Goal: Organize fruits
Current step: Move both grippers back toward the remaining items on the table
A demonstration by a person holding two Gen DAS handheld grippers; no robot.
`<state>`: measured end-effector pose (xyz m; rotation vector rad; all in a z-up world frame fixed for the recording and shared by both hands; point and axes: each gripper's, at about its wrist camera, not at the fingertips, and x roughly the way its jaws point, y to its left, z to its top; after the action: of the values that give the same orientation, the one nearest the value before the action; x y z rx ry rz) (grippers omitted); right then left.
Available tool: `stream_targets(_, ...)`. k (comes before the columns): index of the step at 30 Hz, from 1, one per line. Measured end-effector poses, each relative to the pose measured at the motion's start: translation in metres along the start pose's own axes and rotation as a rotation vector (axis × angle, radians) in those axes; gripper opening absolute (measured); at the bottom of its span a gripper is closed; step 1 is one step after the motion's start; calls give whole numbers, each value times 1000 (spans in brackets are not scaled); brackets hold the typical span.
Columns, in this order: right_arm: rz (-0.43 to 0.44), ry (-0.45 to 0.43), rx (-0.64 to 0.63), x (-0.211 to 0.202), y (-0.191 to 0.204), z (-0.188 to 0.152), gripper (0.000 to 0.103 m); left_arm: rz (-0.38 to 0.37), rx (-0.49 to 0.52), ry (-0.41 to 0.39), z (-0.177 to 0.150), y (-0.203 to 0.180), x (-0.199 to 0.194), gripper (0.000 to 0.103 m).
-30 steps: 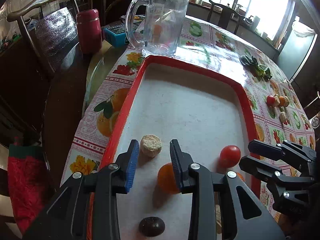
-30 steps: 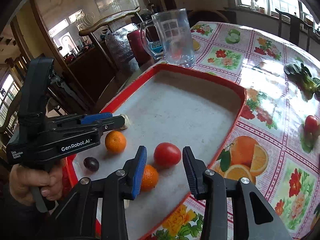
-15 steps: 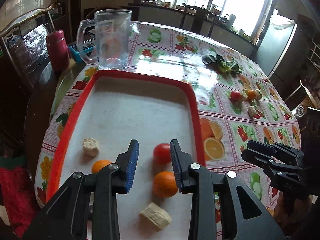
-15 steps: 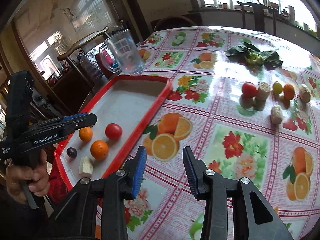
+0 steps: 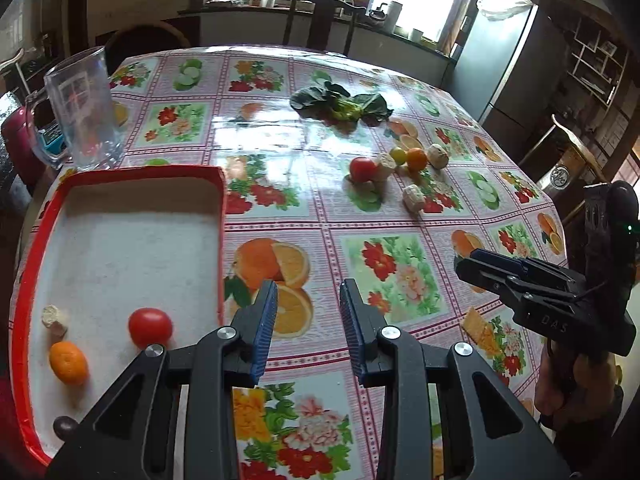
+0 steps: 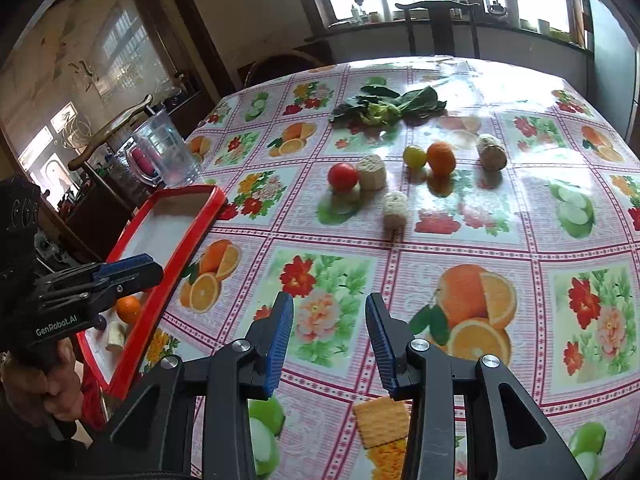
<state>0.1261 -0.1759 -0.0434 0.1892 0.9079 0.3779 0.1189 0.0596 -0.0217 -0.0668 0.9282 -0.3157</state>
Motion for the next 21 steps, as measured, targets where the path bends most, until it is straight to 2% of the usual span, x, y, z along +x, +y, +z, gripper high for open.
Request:
stream_targets(12,-88,-2,28,5,-56,16,40,-72,64,52,11,-57,40,30)
stream_targets(21,-142,-25,42,32,-107,60,40,-142,70,69,37,-91,88,30)
